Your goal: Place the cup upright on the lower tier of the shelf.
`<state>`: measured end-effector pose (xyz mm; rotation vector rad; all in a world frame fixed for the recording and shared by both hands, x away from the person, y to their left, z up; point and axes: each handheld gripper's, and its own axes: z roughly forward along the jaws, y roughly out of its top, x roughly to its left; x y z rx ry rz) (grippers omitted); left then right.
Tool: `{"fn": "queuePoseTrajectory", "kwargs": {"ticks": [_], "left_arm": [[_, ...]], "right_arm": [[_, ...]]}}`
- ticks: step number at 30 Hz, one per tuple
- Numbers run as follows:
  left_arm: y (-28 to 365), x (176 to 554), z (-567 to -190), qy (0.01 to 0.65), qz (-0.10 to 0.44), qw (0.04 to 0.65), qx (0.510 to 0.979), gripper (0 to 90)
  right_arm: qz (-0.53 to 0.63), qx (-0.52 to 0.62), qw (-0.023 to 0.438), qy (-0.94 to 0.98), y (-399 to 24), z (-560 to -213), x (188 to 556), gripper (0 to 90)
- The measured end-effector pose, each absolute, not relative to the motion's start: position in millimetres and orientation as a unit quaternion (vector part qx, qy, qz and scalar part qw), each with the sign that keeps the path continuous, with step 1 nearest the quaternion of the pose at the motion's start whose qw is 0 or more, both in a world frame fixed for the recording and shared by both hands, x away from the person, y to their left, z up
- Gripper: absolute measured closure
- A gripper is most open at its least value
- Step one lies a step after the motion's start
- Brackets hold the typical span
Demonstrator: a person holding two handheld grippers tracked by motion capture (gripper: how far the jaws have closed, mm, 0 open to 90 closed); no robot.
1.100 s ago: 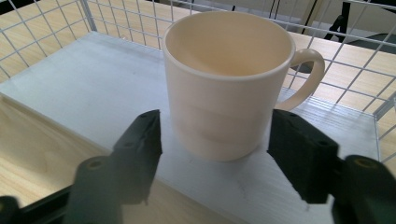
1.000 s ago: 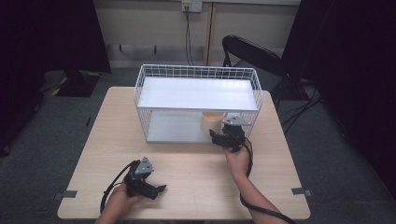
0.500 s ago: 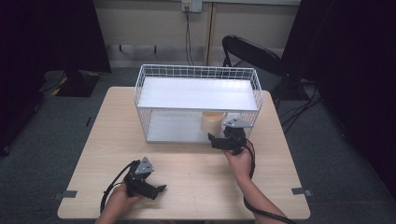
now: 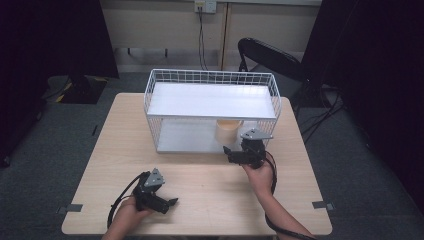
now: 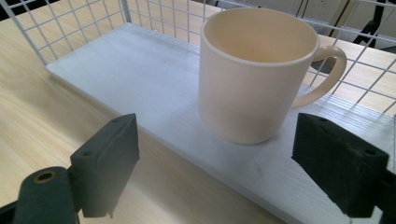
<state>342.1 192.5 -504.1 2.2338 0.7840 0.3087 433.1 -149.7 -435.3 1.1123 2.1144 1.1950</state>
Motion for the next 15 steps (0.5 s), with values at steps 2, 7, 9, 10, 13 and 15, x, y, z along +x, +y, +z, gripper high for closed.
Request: {"fn": "queuePoseTrajectory", "kwargs": {"ticks": [2, 7, 9, 10, 13, 15], "left_arm": [[192.5, 342.0, -504.1, 0.305, 0.12, 0.368, 0.87, 0.0], [192.5, 342.0, -504.1, 0.305, 0.12, 0.368, 0.87, 0.0], [192.5, 342.0, -504.1, 0.305, 0.12, 0.368, 0.87, 0.0], [192.5, 342.0, -504.1, 0.305, 0.12, 0.368, 0.87, 0.0], [192.5, 342.0, -504.1, 0.305, 0.12, 0.368, 0.87, 0.0], [192.5, 342.0, -504.1, 0.305, 0.121, 0.368, 0.87, 0.0]], "right_arm": [[0.434, 0.404, 0.234, 0.77, -150.7, -435.2, 432.2, 14.0], [0.438, 0.399, 0.225, 0.774, -156.6, -434.5, 427.8, 14.0], [0.436, 0.393, 0.222, 0.778, -158.9, -434.8, 426.0, 14.1], [0.435, 0.39, 0.221, 0.781, -159.6, -435.0, 425.2, 14.1], [0.435, 0.383, 0.22, 0.785, -162.4, -435.4, 421.6, 14.1], [0.436, 0.382, 0.219, 0.785, -163.1, -435.5, 420.5, 14.1]]}}
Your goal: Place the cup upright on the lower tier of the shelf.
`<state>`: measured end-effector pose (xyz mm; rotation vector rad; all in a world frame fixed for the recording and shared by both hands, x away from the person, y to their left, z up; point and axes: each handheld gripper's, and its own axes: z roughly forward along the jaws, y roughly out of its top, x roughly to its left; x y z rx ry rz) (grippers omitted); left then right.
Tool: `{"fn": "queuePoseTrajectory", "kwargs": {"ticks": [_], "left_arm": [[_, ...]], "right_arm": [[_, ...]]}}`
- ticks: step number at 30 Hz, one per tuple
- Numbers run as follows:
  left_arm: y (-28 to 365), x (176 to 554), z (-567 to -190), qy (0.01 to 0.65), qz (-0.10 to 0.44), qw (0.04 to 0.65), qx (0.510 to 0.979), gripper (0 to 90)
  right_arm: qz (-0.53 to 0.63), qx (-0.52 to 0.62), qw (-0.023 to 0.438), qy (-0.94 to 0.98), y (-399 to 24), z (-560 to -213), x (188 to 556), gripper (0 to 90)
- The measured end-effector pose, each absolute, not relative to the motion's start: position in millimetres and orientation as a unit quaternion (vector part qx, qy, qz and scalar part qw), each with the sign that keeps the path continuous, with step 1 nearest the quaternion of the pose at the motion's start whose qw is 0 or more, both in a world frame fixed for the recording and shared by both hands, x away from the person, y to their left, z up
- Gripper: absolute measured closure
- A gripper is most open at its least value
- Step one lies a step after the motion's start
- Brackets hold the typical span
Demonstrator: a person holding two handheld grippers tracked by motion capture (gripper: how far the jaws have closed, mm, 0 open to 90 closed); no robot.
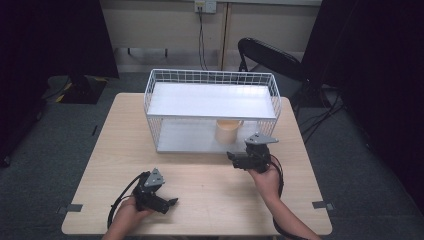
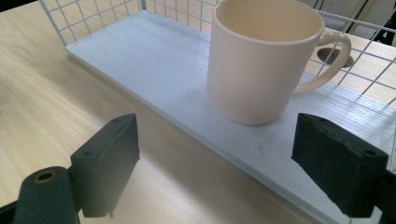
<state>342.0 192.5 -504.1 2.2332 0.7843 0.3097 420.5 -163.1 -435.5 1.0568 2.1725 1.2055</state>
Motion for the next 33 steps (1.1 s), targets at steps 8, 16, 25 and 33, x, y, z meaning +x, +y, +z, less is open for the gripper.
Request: {"fn": "queuePoseTrajectory", "kwargs": {"ticks": [8, 16, 25, 33], "left_arm": [[192.5, 342.0, -504.1, 0.306, 0.121, 0.368, 0.87, 0.0], [192.5, 342.0, -504.1, 0.305, 0.121, 0.368, 0.87, 0.0], [192.4, 342.0, -504.1, 0.306, 0.121, 0.368, 0.87, 0.0], [192.4, 341.9, -504.1, 0.306, 0.121, 0.368, 0.87, 0.0]], "right_arm": [[0.431, 0.372, 0.209, 0.795, -170.6, -435.6, 411.9, 13.6], [0.434, 0.366, 0.202, 0.798, -179.5, -434.2, 405.4, 13.6], [0.435, 0.368, 0.196, 0.798, -196.3, -437.2, 398.2, 13.5], [0.437, 0.366, 0.19, 0.799, -206.4, -441.0, 392.3, 13.2]]}}
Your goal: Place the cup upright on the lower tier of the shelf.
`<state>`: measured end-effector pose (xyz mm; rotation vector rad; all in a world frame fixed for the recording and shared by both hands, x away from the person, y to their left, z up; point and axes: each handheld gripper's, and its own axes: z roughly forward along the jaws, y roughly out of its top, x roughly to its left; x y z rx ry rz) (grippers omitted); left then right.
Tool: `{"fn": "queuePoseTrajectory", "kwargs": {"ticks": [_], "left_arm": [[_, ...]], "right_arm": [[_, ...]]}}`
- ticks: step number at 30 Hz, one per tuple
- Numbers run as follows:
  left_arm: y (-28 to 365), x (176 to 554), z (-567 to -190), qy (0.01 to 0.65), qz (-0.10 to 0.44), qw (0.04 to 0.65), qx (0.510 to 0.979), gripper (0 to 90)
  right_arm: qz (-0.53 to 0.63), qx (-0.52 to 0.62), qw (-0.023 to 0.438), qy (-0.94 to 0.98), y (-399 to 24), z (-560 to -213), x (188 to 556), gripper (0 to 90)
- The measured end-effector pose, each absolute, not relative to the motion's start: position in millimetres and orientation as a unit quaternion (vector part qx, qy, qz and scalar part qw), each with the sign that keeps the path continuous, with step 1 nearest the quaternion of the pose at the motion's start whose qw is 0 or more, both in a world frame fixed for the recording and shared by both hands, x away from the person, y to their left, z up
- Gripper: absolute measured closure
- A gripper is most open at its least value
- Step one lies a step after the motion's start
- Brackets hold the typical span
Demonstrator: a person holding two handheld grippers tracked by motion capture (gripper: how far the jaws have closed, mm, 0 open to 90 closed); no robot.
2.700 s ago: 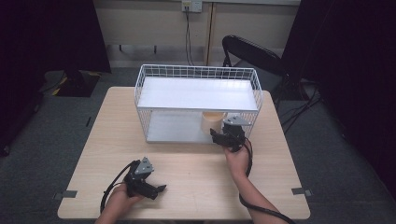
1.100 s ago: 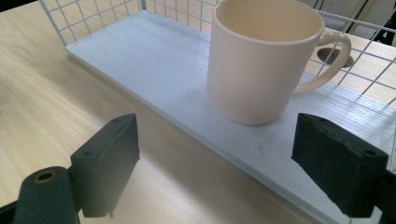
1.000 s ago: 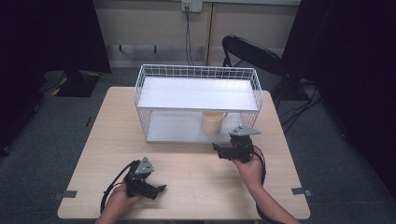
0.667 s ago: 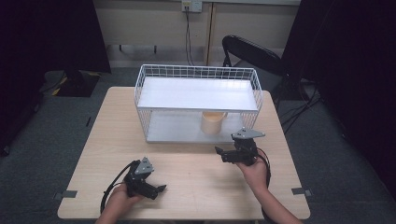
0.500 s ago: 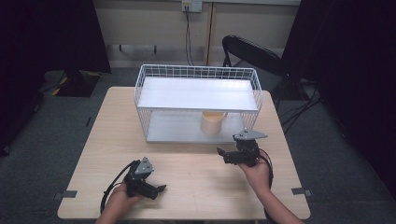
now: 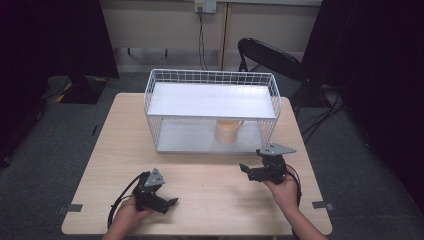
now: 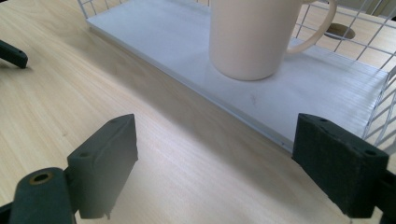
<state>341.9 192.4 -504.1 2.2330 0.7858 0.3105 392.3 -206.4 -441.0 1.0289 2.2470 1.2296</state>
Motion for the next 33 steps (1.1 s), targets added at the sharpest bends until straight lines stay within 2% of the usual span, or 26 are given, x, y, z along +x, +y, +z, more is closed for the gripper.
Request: {"fn": "queuePoseTrajectory", "kwargs": {"ticks": [33], "left_arm": [[192.2, 341.8, -504.1, 0.307, 0.121, 0.368, 0.869, 0.0]], "right_arm": [[0.409, 0.345, 0.157, 0.83, -229.7, -476.6, 369.5, 13.2]]}}
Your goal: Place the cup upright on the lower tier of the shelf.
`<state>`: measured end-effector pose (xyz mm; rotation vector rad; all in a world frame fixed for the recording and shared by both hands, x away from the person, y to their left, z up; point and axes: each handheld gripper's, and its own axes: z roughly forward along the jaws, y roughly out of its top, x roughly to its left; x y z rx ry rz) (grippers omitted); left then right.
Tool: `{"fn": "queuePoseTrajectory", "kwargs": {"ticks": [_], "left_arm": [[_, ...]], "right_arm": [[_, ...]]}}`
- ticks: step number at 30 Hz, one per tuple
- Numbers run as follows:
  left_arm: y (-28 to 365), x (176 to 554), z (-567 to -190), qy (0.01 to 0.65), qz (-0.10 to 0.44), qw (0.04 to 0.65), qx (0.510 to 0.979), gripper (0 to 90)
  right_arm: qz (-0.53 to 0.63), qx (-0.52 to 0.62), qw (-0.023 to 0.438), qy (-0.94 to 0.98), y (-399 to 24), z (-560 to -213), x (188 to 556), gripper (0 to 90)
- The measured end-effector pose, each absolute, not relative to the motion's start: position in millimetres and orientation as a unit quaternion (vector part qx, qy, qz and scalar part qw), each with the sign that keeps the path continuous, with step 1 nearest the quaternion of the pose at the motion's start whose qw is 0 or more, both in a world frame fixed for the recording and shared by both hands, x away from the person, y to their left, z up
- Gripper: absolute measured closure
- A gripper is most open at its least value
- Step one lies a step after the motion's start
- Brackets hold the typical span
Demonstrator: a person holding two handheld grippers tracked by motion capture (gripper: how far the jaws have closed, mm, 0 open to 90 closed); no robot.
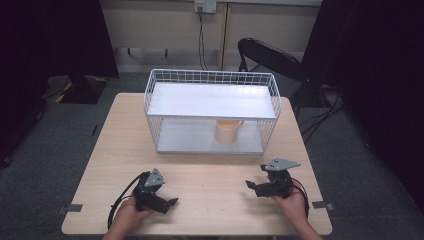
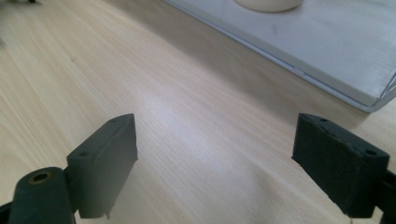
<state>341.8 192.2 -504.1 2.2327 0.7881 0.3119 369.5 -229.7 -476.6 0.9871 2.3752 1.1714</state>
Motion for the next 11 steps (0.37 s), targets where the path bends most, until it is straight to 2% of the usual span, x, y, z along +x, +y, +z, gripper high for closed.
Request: {"fn": "queuePoseTrajectory", "kwargs": {"ticks": [11], "left_arm": [[192.2, 341.7, -504.1, 0.307, 0.122, 0.368, 0.869, 0.0]], "right_arm": [[0.395, 0.344, 0.164, 0.836, -226.3, -479.4, 370.3, 12.4]]}}
